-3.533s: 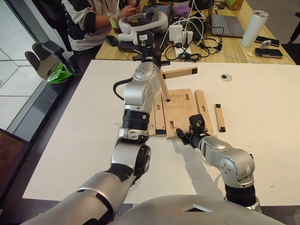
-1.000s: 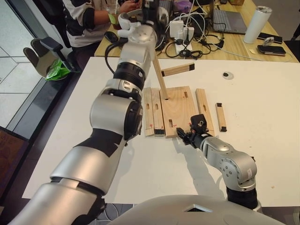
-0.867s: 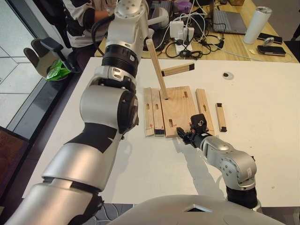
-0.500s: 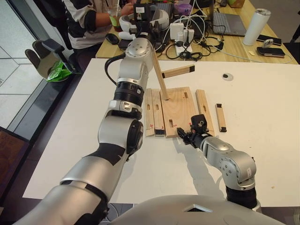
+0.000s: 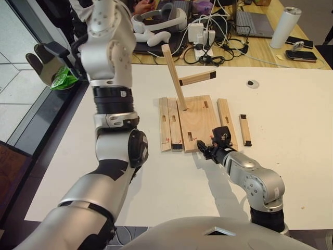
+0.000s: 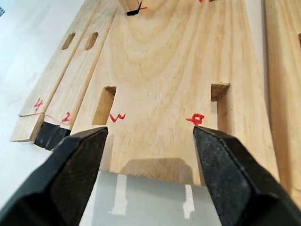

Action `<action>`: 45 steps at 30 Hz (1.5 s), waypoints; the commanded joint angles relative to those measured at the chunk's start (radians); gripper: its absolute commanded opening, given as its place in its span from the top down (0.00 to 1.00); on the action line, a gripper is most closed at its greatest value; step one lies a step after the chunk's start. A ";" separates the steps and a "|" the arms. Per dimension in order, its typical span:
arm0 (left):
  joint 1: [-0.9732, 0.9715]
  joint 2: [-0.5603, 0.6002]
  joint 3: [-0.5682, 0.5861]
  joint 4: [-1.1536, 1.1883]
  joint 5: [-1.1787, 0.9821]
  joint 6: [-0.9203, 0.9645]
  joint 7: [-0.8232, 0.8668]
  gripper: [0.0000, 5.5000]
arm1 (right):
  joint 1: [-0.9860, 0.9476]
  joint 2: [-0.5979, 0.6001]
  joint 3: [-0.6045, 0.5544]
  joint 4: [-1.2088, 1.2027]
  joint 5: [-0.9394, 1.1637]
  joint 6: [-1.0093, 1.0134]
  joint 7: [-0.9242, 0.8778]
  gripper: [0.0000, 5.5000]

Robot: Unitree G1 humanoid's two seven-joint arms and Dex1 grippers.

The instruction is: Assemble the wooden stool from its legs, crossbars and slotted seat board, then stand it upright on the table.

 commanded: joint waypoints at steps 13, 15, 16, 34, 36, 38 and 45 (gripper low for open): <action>0.676 -0.163 -0.058 -0.824 -0.093 0.862 -0.001 0.49 | -0.003 0.080 -0.120 -0.049 0.003 -0.105 -0.094 0.38; 0.671 -0.283 -0.051 -0.858 -0.098 0.936 0.009 0.49 | -0.008 0.082 -0.122 -0.042 0.004 -0.110 -0.102 0.38; 0.662 -0.360 -0.024 -0.867 -0.097 0.973 0.018 0.49 | -0.011 0.083 -0.123 -0.038 0.005 -0.113 -0.105 0.38; 0.704 -0.056 -0.412 -0.602 -0.116 0.906 -0.110 0.49 | -0.034 0.128 -0.127 0.030 0.026 -0.234 -0.191 0.38; 0.684 -0.044 -0.451 -0.510 -0.081 0.819 -0.121 0.49 | -0.064 0.131 -0.133 0.056 0.031 -0.252 -0.199 0.38; 0.665 -0.034 -0.488 -0.429 -0.047 0.745 -0.131 0.49 | -0.094 0.136 -0.137 0.078 0.036 -0.267 -0.207 0.38; 0.634 -0.044 -0.542 -0.290 -0.008 0.662 -0.187 0.49 | -0.165 0.141 -0.138 0.134 0.061 -0.299 -0.240 0.38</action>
